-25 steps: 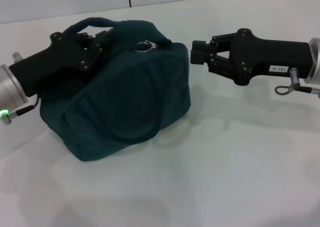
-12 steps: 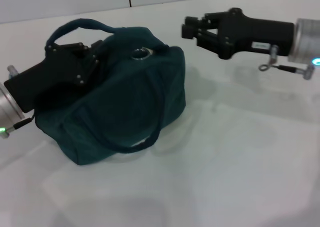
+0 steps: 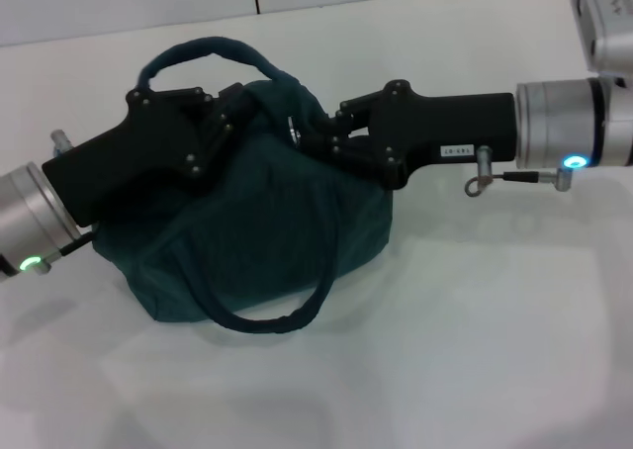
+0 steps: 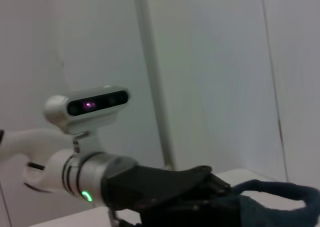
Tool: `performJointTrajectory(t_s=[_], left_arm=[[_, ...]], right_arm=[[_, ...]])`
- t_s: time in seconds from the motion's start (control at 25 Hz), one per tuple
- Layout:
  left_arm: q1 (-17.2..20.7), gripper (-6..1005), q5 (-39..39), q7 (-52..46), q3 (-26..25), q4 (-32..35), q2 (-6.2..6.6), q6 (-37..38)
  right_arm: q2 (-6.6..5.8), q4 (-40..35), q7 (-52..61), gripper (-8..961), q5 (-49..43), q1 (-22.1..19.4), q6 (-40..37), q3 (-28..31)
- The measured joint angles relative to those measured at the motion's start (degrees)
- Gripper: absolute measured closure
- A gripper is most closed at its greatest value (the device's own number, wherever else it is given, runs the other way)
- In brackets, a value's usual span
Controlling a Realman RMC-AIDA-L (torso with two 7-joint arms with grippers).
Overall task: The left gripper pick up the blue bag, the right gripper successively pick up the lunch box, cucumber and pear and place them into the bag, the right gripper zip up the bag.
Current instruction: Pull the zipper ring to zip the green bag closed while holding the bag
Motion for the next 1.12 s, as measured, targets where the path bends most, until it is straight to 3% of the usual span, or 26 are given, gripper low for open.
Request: performJointTrajectory(t_s=[0.56, 0.8, 1.0, 1.12], left_arm=[[-1.53, 940, 0.22, 2.68, 0.35, -3.29, 0.06, -1.72], [-2.84, 941, 0.25, 3.32, 0.38, -4.71, 0.07, -2.27], [-2.92, 940, 0.25, 3.45, 0.38, -4.77, 0.07, -2.28], [-2.94, 940, 0.13, 3.49, 0.4, -4.71, 0.13, -2.28]], right_arm=[[-0.72, -5.61, 2.45, 749, 1.81, -4.58, -2.59, 1.8], [-0.52, -7.18, 2.79, 547, -1.3, -3.6, -2.47, 1.44], [-0.31, -6.74, 3.74, 469, -5.59, -1.66, -0.13, 0.97], [-0.27, -6.97, 4.96, 471, -7.02, -1.28, 1.76, 0.75]])
